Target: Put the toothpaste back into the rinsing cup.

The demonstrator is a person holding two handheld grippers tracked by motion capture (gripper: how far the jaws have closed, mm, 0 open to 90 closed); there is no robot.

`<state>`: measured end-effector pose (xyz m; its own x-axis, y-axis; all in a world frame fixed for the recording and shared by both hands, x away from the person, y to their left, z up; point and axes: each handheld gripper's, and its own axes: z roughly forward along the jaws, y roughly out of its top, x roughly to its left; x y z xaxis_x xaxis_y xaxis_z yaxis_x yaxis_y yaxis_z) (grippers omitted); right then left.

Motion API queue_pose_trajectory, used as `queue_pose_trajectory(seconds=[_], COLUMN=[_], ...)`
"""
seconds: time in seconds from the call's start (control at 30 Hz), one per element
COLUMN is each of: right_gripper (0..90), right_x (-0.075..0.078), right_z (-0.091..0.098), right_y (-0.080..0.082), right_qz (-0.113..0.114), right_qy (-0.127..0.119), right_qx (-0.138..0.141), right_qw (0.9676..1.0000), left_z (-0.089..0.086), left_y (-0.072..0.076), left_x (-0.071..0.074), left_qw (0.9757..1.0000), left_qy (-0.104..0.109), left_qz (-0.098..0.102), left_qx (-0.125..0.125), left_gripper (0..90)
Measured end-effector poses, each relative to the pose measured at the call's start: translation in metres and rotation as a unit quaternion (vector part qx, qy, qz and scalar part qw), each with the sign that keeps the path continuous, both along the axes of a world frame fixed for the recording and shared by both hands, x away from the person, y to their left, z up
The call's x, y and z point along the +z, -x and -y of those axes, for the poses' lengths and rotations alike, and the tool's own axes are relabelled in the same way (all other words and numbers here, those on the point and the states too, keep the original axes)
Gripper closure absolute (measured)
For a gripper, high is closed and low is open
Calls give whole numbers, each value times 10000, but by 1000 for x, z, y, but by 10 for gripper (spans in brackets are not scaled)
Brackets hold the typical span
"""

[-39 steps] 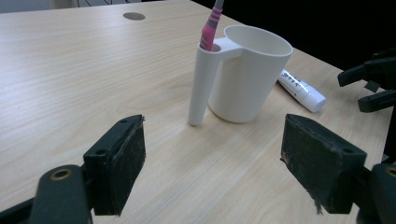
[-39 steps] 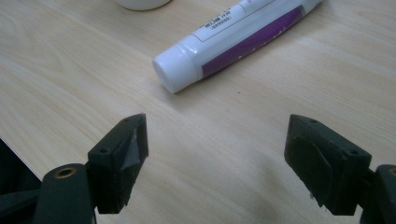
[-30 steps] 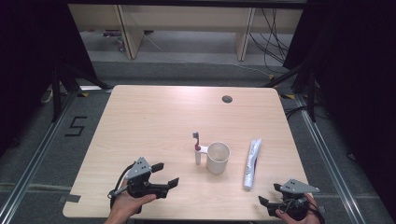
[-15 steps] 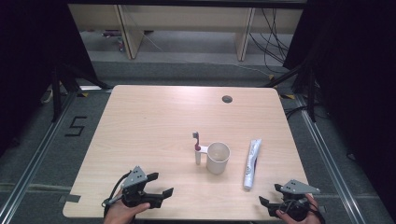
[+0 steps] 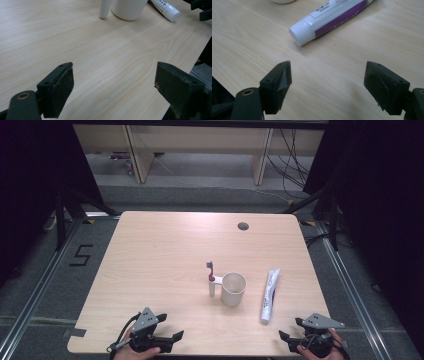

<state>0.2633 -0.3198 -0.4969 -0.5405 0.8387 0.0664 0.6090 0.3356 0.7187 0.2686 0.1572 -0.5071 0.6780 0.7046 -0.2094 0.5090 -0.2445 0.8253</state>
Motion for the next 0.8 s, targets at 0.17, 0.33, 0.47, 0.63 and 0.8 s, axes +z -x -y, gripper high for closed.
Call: queue_pose_trajectory(seconds=[0.17,0.33,0.47,0.63,0.8], right_gripper=[239,253,253,250,241], right_x=[5,14,22,28,32], right_z=[1,1,-4,-14,-30], right_y=[-9,-26,-43,-62,-86], right_qz=[8,11,-143,-200,-382], right_qy=[-120,-104,-67,-52,117], right_qx=[-113,-115,-274,-313,-398], right_qw=[9999,9999,9995,9993,9984], left_z=[-1,2,2,3,3], left_y=[-1,-1,-1,-1,-2], left_x=[-3,-7,-7,-9,-10], left_qw=[10000,10000,9999,9998,9996], left_qy=[-8,-85,-148,-176,-275], left_qz=[21,15,23,-29,-29], left_qx=[12,-49,-62,-57,-46], left_gripper=[151,151,151,151,151])
